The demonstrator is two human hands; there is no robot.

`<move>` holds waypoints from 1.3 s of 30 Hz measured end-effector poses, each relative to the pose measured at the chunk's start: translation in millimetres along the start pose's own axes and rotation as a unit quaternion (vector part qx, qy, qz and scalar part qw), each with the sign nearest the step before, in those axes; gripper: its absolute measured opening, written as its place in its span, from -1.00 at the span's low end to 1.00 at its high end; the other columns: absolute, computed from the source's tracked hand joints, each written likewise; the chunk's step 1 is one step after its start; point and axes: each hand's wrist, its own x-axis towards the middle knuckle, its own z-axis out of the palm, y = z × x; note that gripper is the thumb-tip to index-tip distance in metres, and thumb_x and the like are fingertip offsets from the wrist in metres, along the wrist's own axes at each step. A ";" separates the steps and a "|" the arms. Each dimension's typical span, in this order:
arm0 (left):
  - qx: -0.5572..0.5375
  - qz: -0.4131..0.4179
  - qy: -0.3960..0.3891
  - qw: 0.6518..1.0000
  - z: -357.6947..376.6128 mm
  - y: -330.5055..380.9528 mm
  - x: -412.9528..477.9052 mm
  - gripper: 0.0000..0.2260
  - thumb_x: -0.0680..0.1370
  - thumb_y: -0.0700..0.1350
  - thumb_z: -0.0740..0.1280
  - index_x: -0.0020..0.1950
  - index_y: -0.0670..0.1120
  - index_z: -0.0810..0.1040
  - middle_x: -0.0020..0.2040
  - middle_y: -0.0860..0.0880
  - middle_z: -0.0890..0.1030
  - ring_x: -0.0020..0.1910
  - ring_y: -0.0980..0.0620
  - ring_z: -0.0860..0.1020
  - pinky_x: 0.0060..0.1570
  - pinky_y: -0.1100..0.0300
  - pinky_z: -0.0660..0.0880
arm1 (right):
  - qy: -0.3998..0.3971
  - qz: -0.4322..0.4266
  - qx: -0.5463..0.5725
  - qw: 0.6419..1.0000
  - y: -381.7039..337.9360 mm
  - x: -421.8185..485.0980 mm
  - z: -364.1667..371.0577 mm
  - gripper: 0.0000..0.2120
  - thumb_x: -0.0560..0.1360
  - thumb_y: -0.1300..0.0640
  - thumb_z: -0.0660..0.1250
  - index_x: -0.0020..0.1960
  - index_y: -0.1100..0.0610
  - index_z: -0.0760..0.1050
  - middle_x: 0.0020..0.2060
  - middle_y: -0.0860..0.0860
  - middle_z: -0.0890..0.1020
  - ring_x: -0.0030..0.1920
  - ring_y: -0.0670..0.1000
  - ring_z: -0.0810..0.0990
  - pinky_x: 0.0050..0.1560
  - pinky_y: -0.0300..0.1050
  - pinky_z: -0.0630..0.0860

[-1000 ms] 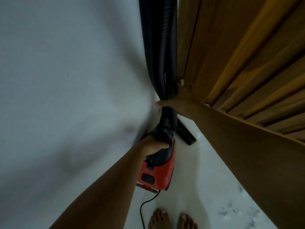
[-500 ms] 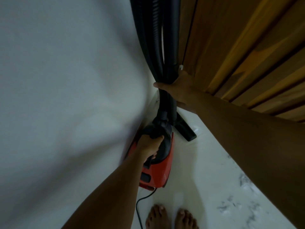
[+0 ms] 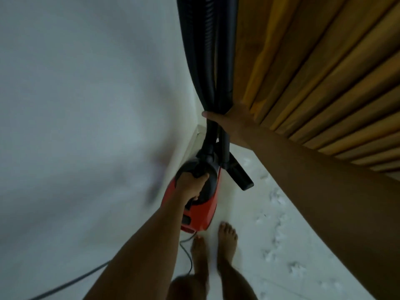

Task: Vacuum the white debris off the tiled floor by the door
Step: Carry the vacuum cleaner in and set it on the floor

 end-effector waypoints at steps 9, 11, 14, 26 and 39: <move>0.051 0.062 -0.028 0.996 -22.1 6.3 -199.3 -0.64 0.60 0.12 0.33 -0.01 -0.20 0.57 -0.43 -0.08 0.51 -0.52 0.02 0.44 -0.51 0.19 0.40 | 0.063 0.012 0.007 0.998 -125.7 -184.9 -62.8 -0.41 0.42 -0.05 0.59 0.35 0.17 0.53 0.12 -0.03 0.61 0.13 -0.05 0.60 -0.16 -0.53 0.48; 0.040 0.069 -0.037 0.996 -19.9 -1.1 -228.4 -0.66 0.59 0.12 0.34 -0.06 -0.18 0.55 -0.45 -0.07 0.48 -0.53 0.02 0.42 -0.49 0.18 0.39 | 0.089 0.011 0.001 0.996 -138.8 -222.9 -68.1 -0.41 0.43 -0.07 0.58 0.35 0.16 0.53 0.10 -0.05 0.60 0.13 -0.05 0.59 -0.05 -0.42 0.50; 0.027 0.070 -0.050 0.996 -8.7 -16.0 -269.1 -0.69 0.58 0.09 0.36 -0.07 -0.18 0.55 -0.44 -0.05 0.47 -0.51 0.03 0.41 -0.49 0.18 0.39 | 0.108 0.006 0.001 0.994 -148.4 -275.4 -72.5 -0.41 0.44 -0.04 0.57 0.38 0.18 0.51 0.13 -0.04 0.59 0.11 -0.09 0.54 -0.01 -0.41 0.49; -0.016 0.117 -0.051 0.992 63.3 -114.3 -446.7 -0.71 0.58 0.09 0.38 -0.09 -0.15 0.57 -0.37 -0.06 0.53 -0.46 0.02 0.46 -0.31 0.11 0.49 | 0.156 -0.063 -0.051 0.984 -161.9 -497.2 -82.9 -0.38 0.42 -0.09 0.58 0.36 0.17 0.53 0.20 0.01 0.62 0.14 -0.09 0.54 0.04 -0.30 0.51; -0.035 0.121 -0.110 0.986 174.7 -262.0 -609.9 -0.76 0.59 0.04 0.38 -0.13 -0.12 0.54 -0.43 -0.03 0.51 -0.46 0.04 0.47 -0.27 0.10 0.53 | 0.147 -0.061 -0.138 0.978 -138.6 -737.7 -75.6 -0.42 0.45 -0.07 0.55 0.37 0.16 0.51 0.24 0.07 0.62 0.25 0.03 0.56 0.15 -0.21 0.49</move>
